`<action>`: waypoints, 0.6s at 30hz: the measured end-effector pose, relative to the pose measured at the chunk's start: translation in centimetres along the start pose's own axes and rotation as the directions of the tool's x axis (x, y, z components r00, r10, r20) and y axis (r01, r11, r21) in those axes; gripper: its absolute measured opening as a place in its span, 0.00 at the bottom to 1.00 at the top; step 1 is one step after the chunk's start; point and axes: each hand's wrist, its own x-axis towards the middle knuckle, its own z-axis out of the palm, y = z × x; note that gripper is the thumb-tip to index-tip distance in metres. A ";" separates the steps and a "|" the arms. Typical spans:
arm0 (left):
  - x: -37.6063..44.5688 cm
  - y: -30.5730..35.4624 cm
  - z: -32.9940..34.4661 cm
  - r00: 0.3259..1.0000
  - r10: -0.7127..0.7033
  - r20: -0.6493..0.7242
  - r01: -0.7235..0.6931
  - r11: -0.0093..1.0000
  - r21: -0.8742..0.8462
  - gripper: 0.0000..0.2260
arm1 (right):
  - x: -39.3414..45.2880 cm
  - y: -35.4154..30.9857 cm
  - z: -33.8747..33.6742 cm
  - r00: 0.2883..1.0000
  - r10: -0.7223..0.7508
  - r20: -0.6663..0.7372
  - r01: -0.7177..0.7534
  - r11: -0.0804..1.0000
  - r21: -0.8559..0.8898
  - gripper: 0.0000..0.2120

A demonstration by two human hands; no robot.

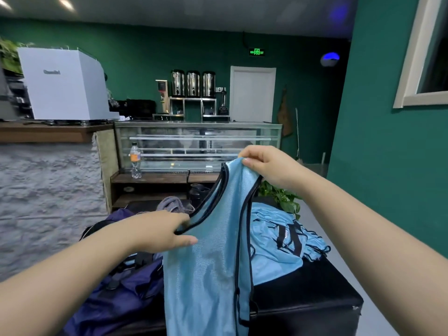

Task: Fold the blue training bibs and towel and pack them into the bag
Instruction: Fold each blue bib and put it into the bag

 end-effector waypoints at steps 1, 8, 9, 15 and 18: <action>0.2 0.0 0.0 1.000 -0.006 0.026 0.007 1.000 -0.027 0.26 | 0.0 0.2 0.4 1.000 -0.007 -0.002 0.007 1.000 0.012 0.10; 2.8 1.7 -0.6 0.926 0.134 -0.352 -0.314 0.791 -0.525 0.34 | 0.8 1.2 3.0 0.999 -0.023 0.035 0.022 0.999 0.046 0.12; 3.1 2.2 -0.7 0.915 0.123 -0.383 -0.344 0.734 -0.586 0.29 | 0.8 1.2 3.3 0.999 -0.026 0.042 0.024 0.999 0.048 0.12; 5.2 3.9 -0.1 0.905 0.043 -0.424 -0.414 0.327 -0.850 0.08 | 0.8 1.7 3.9 0.996 0.021 0.087 -0.031 0.993 0.111 0.10; 5.9 4.3 0.3 0.896 -0.076 -0.438 -0.420 0.177 -0.890 0.03 | 0.9 2.3 3.9 0.995 0.040 0.094 -0.058 0.979 0.195 0.08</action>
